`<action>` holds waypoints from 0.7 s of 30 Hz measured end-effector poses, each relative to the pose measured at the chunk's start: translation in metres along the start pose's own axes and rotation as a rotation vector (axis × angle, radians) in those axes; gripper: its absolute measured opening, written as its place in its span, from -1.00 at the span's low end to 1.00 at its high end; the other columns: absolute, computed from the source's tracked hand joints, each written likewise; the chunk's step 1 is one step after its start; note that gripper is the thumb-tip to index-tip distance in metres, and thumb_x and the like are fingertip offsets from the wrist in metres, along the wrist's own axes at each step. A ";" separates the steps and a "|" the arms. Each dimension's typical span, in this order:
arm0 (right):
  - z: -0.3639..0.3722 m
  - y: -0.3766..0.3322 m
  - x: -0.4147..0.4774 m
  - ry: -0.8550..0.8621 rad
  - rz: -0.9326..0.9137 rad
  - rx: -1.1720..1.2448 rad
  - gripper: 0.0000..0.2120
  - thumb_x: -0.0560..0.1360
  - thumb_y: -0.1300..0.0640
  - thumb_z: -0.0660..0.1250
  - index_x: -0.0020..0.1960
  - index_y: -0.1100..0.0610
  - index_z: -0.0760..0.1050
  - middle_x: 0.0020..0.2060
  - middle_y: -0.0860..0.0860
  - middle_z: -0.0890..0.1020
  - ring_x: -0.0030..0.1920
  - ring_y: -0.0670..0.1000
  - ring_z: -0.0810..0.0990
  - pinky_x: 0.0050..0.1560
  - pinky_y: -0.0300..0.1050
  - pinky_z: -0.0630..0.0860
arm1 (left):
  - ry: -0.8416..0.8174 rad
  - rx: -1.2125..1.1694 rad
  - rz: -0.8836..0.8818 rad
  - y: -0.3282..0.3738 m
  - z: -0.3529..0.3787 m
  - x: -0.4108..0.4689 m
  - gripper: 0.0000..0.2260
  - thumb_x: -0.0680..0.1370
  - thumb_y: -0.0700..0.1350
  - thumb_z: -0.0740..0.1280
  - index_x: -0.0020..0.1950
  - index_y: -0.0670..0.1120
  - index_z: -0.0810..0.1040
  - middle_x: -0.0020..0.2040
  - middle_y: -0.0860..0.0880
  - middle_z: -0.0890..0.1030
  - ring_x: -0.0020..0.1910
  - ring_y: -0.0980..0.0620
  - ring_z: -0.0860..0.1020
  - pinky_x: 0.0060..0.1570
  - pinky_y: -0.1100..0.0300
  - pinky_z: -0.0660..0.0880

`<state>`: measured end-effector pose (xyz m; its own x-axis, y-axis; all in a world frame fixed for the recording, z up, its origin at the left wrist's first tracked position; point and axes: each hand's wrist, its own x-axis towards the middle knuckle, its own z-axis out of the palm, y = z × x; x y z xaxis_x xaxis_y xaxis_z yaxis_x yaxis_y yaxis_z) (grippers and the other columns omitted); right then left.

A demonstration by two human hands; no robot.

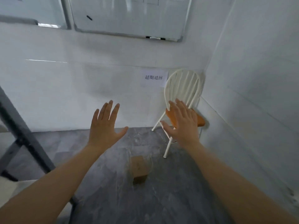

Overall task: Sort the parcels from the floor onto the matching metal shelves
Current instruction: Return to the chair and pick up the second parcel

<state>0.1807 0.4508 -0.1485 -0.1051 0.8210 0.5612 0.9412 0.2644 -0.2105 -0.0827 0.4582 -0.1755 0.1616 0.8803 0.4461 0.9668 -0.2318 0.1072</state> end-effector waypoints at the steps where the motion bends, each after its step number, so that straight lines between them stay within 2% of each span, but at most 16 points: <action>1: 0.015 0.014 0.008 -0.017 0.002 0.001 -0.33 0.41 -0.24 0.14 0.46 0.01 0.26 0.46 0.09 0.34 0.46 0.13 0.29 0.40 0.21 0.22 | -0.017 -0.010 -0.004 0.002 0.019 0.016 -0.26 0.41 0.28 0.07 0.46 -0.15 0.23 0.47 -0.21 0.28 0.43 -0.20 0.27 0.35 -0.17 0.19; 4: 0.064 0.052 0.023 -0.114 0.022 0.003 -0.33 0.41 -0.24 0.13 0.47 0.01 0.26 0.47 0.07 0.33 0.49 0.10 0.24 0.42 0.19 0.20 | -0.071 -0.037 -0.033 0.006 0.079 0.048 -0.26 0.40 0.28 0.07 0.47 -0.14 0.22 0.48 -0.19 0.26 0.45 -0.19 0.25 0.38 -0.16 0.16; 6: 0.100 0.069 0.024 -0.134 0.045 0.035 -0.34 0.40 -0.20 0.21 0.44 0.04 0.29 0.44 0.10 0.37 0.46 0.14 0.30 0.38 0.19 0.23 | -0.129 -0.065 -0.039 0.007 0.119 0.056 -0.26 0.40 0.27 0.08 0.46 -0.14 0.24 0.47 -0.20 0.28 0.44 -0.19 0.27 0.38 -0.15 0.17; 9: 0.158 0.087 0.019 -0.209 0.088 0.089 -0.34 0.41 -0.16 0.29 0.44 0.00 0.21 0.45 0.09 0.36 0.45 0.12 0.31 0.37 0.15 0.21 | -0.218 -0.102 -0.029 0.005 0.179 0.066 -0.30 0.46 0.30 0.02 0.44 -0.14 0.29 0.44 -0.18 0.34 0.40 -0.18 0.34 0.37 -0.14 0.24; 11: 0.197 0.099 0.022 -0.252 0.116 0.092 -0.34 0.43 -0.20 0.25 0.45 -0.02 0.18 0.46 0.08 0.34 0.46 0.09 0.28 0.39 0.16 0.21 | -0.248 -0.095 -0.036 -0.002 0.217 0.078 -0.30 0.48 0.32 -0.03 0.44 -0.13 0.29 0.43 -0.17 0.35 0.40 -0.16 0.34 0.37 -0.13 0.24; 15: 0.274 0.122 0.030 -0.281 0.209 0.097 -0.35 0.42 -0.21 0.22 0.45 0.01 0.22 0.45 0.09 0.35 0.46 0.09 0.29 0.37 0.17 0.25 | -0.273 -0.070 -0.038 -0.026 0.292 0.100 -0.31 0.42 0.26 0.10 0.43 -0.12 0.31 0.42 -0.19 0.38 0.38 -0.17 0.37 0.35 -0.15 0.23; 21: 0.401 0.157 0.001 -0.371 0.256 0.098 -0.32 0.41 -0.22 0.20 0.46 0.04 0.25 0.45 0.10 0.35 0.46 0.10 0.29 0.37 0.23 0.28 | -0.303 -0.054 -0.040 -0.065 0.411 0.100 -0.33 0.43 0.26 0.10 0.43 -0.11 0.30 0.43 -0.20 0.36 0.40 -0.17 0.33 0.38 -0.13 0.11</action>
<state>0.1996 0.6962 -0.5025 0.0021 0.9870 0.1604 0.9190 0.0614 -0.3895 -0.0479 0.7314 -0.5034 0.1830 0.9706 0.1566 0.9630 -0.2091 0.1702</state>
